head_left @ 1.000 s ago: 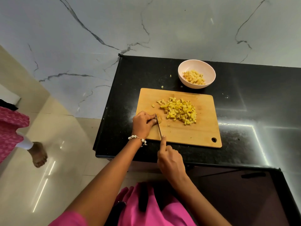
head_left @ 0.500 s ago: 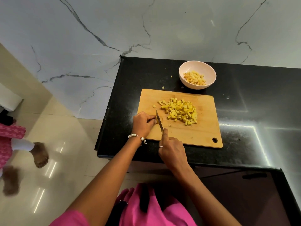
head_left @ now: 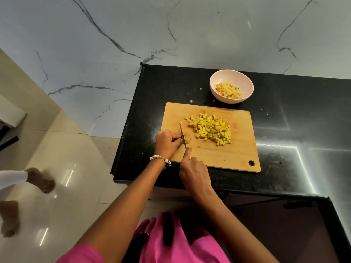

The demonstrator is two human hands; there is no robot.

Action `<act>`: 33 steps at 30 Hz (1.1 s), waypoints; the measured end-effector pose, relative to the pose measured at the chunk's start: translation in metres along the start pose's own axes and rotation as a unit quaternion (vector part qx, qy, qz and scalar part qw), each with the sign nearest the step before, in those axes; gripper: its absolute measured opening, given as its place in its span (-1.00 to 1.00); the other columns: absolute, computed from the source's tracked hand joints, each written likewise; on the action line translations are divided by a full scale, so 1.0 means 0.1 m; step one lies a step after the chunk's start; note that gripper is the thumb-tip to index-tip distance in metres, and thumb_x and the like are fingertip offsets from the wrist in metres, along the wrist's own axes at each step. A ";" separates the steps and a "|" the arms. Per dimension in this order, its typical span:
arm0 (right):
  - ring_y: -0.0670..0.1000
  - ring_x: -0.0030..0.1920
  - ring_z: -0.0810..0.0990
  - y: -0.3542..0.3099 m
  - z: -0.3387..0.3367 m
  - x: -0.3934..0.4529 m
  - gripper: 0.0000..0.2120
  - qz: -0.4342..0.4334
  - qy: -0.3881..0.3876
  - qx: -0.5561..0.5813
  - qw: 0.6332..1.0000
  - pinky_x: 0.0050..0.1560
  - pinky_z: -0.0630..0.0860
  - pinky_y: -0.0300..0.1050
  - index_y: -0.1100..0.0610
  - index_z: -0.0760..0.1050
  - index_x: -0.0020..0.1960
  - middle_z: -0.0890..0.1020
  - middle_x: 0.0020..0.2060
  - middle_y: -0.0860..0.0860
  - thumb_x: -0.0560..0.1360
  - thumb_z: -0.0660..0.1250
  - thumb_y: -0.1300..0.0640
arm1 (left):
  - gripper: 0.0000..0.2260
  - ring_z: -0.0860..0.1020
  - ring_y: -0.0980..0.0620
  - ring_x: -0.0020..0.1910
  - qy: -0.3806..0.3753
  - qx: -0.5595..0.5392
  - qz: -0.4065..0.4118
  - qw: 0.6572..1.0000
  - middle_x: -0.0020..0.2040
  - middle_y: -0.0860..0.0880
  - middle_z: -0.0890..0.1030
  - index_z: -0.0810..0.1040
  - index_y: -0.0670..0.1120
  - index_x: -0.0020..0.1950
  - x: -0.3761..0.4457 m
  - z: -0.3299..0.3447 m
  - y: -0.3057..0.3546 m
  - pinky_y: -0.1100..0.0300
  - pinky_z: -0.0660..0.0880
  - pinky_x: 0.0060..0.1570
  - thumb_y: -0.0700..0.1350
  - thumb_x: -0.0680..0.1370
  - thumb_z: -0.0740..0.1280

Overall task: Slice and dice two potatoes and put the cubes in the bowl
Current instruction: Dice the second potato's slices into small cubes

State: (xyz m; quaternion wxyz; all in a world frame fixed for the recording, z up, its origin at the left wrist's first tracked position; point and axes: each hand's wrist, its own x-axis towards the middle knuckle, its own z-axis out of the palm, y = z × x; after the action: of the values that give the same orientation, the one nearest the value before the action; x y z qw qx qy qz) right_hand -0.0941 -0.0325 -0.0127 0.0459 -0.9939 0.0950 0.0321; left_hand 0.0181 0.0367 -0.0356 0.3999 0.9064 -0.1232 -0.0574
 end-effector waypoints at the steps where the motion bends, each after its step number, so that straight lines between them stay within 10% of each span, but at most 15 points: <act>1: 0.15 -0.62 0.45 -0.01 -0.01 0.02 -0.41 0.004 -0.001 0.000 1.000 -0.54 0.11 -0.20 0.49 0.41 0.25 0.51 -0.51 0.21 0.24 0.40 0.40 | -0.78 0.59 -0.02 -0.08 0.001 -0.002 -0.005 1.000 -0.06 -0.13 0.65 0.67 -0.16 0.04 0.00 0.00 0.01 0.31 0.42 -0.08 -0.13 0.43 0.47; 8: 0.08 -0.70 0.37 0.09 0.15 -0.29 -0.32 -0.004 -0.003 0.007 1.000 -0.57 0.02 -0.24 0.41 0.56 0.12 0.45 -0.59 0.09 0.00 0.55 0.31 | -0.78 0.60 -0.01 -0.10 0.013 -0.021 -0.006 1.000 -0.05 -0.16 0.68 0.66 -0.22 0.02 -0.05 -0.06 0.13 0.42 0.31 -0.19 -0.15 0.42 0.48; 14: 0.27 -0.17 0.58 0.31 -0.02 -0.26 -0.48 0.004 0.039 0.133 0.990 -0.32 0.22 -0.04 0.25 0.15 0.49 0.63 -0.15 0.21 0.56 0.07 0.11 | -0.79 0.60 0.00 -0.02 0.002 -0.011 -0.027 1.000 -0.01 -0.12 0.67 0.65 -0.19 0.05 -0.05 -0.06 0.12 0.45 0.33 -0.11 -0.17 0.44 0.45; 20: 0.25 -0.14 0.57 0.47 -0.06 -0.15 -0.51 0.035 0.086 0.168 0.981 -0.27 0.26 -0.03 0.26 0.16 0.49 0.65 -0.15 0.22 0.59 0.07 0.16 | -0.68 0.54 -0.10 0.00 0.025 0.012 -0.075 0.997 -0.01 -0.15 0.59 0.64 -0.15 0.08 -0.08 0.10 0.25 0.08 0.48 0.03 0.02 0.43 0.45; 33: 0.25 -0.22 0.57 0.55 -0.01 -0.24 -0.55 0.052 0.089 0.201 0.974 -0.31 0.23 -0.03 0.26 0.26 0.45 0.65 -0.24 0.20 0.59 0.11 0.17 | -0.56 0.47 -0.13 0.12 0.021 0.105 -0.123 0.987 0.13 -0.15 0.48 0.48 -0.17 0.17 -0.01 0.24 0.43 0.09 0.42 -0.02 0.05 0.43 0.45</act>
State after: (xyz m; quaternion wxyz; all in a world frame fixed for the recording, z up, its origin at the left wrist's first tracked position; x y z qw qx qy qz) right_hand -0.1286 -0.0820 -0.0143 0.2341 -0.9569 0.1548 -0.0740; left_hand 0.0047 -0.0078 -0.0196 0.2948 0.9527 -0.0080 -0.0737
